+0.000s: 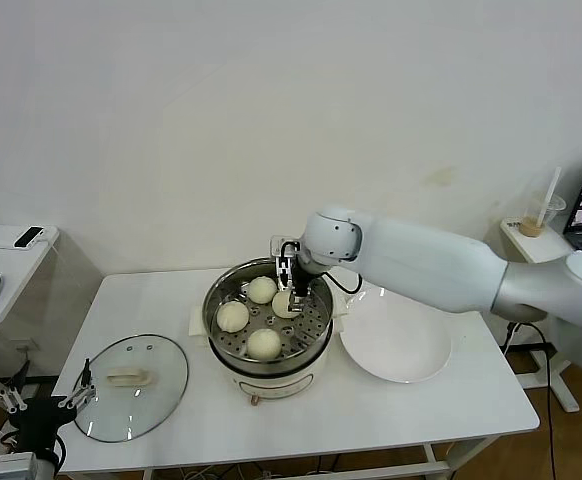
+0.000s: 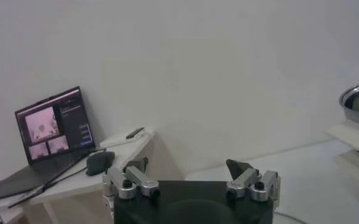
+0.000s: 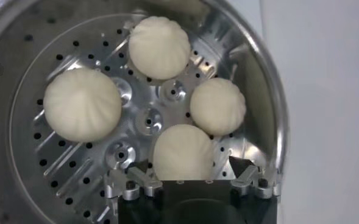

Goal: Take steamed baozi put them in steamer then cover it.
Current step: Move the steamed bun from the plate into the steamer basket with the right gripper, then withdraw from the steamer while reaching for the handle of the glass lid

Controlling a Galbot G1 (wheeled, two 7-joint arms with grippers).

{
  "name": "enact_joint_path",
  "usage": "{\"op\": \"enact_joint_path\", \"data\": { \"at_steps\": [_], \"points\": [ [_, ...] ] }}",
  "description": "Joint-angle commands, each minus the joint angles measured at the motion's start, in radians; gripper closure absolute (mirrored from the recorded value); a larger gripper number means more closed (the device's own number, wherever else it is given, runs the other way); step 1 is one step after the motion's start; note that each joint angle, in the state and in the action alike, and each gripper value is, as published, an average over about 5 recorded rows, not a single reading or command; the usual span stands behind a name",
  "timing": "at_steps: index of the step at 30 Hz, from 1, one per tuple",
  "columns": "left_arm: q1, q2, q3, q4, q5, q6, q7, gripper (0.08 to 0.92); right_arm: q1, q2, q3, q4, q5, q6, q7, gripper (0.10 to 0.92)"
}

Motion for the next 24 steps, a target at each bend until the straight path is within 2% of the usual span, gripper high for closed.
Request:
{"op": "enact_joint_path", "data": {
  "at_steps": [1, 6, 14, 19, 24],
  "points": [
    [-0.002, -0.002, 0.009, -0.003, 0.002, 0.001, 0.000, 0.177, -0.063, -0.202, 0.133, 0.254, 0.028, -0.006, 0.169, 0.202],
    [-0.002, -0.005, 0.014, -0.004, 0.006, 0.001, 0.000, 0.177, -0.280, -0.329, 0.305, 0.375, 0.029, 0.034, 0.359, 0.203],
    [-0.008, -0.010, 0.028, 0.006, 0.028, -0.006, 0.000, 0.177, -0.796, -0.426, 0.756, 0.520, -0.062, 0.281, 0.611, 0.203],
    [-0.017, -0.014, 0.045, 0.022, 0.043, -0.019, 0.001, 0.177, -1.171, -0.368, 1.120, 0.562, -0.185, 0.452, 0.660, 0.203],
    [-0.028, -0.010, 0.059, 0.047, 0.066, -0.039, 0.003, 0.177, -1.502, -0.215, 1.471, 0.572, -0.287, 0.633, 0.622, 0.203]
  ]
}}
